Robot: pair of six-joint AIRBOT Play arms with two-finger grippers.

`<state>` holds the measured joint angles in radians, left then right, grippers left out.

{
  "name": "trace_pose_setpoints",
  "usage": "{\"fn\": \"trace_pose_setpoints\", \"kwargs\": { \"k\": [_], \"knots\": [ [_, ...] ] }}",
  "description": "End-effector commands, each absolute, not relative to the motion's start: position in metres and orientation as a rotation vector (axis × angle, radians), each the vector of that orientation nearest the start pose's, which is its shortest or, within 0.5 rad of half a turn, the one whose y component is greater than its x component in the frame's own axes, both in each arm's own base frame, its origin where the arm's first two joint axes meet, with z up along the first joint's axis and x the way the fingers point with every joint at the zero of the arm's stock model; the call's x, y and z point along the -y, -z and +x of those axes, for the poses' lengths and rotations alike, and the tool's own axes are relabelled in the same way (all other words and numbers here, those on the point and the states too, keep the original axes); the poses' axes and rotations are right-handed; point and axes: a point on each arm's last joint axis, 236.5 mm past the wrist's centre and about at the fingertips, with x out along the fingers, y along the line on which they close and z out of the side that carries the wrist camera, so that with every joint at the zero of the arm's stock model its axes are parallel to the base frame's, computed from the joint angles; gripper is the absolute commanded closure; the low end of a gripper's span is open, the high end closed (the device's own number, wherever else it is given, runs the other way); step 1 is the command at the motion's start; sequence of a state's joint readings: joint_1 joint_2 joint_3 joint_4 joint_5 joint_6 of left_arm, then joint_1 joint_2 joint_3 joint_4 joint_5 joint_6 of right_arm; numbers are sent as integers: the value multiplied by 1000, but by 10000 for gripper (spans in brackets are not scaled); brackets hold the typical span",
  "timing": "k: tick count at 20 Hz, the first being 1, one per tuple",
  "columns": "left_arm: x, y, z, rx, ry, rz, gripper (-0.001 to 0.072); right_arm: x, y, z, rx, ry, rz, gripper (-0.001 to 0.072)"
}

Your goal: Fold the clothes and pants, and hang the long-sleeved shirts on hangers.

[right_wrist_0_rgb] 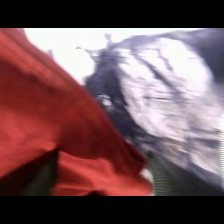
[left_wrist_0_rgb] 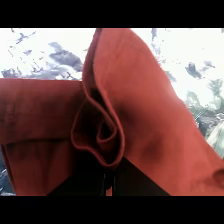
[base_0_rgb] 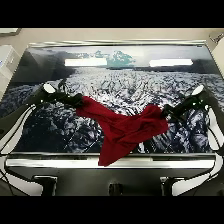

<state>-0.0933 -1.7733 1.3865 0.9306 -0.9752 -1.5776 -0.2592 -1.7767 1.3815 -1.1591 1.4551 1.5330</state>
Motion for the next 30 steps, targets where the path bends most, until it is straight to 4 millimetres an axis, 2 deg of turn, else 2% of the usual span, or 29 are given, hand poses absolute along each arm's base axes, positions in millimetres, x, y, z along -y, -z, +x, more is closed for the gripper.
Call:
{"fn": "trace_pose_setpoints", "kwargs": {
  "k": [1, 2, 4, 5, 6, 7, 8, 9, 10, 11, 12, 13, 14, 15, 17, 20, 22, 24, 25, 27, 28, 30],
  "knots": [
    [162, 68, 470, -1324, 290, -592, 689, -26, 98, 384, -1718, -155, 652, 573],
    [162, 59, 471, -1308, 297, -588, 689, -31, 94, 387, -1710, -168, 632, 669],
    [157, 20, 482, -1205, 341, -511, 690, -33, 68, 410, -1607, -182, 590, 671],
    [151, -11, 492, -1128, 352, -456, 690, -27, 39, 431, -1508, -189, 555, 671],
    [144, -55, 503, -1017, 368, -387, 690, -23, 1, 454, -1380, -204, 507, 671],
    [137, -105, 512, -898, 379, -327, 690, -18, -53, 478, -1217, -226, 442, 671],
    [128, -167, 516, -759, 379, -272, 689, -14, -115, 495, -1045, -238, 378, 671],
    [118, -229, 514, -624, 370, -236, 689, -11, -192, 504, -843, -240, 314, 670],
    [107, -299, 503, -472, 361, -209, 689, -9, -266, 500, -652, -235, 259, 670],
    [98, -360, 485, -336, 356, -195, 689, -6, -342, 483, -455, -217, 198, 670],
    [90, -418, 457, -208, 351, -183, 689, -6, -401, 458, -306, -199, 158, 670],
    [86, -459, 429, -113, 350, -168, 688, -10, -448, 425, -183, -193, 137, 670],
    [84, -492, 396, -35, 354, -157, 689, -16, -476, 394, -114, -195, 119, 670],
    [85, -511, 369, 12, 361, -164, 689, -22, -495, 364, -71, -201, 103, 670],
    [88, -534, 322, 67, 380, -165, 689, -32, -522, 319, 4, -206, 77, 670],
    [87, -557, 275, 147, 386, -162, 689, -36, -551, 276, 108, -194, 51, 670],
    [86, -565, 258, 174, 388, -156, 689, -36, -557, 264, 129, -181, 37, 670],
    [88, -558, 259, 148, 392, -153, 689, -30, -541, 267, 64, -158, 18, 670],
    [90, -544, 267, 91, 396, -162, 689, -27, -523, 274, -11, -145, 15, 669],
    [96, -485, 297, -112, 401, -172, 689, -14, -461, 297, -254, -105, 105, 669],
    [98, -442, 315, -238, 398, -181, 689, -10, -423, 312, -389, -97, 130, 670],
    [98, -343, 351, -475, 374, -224, 689, -2, -332, 357, -647, -96, 186, 670]
  ]
}}
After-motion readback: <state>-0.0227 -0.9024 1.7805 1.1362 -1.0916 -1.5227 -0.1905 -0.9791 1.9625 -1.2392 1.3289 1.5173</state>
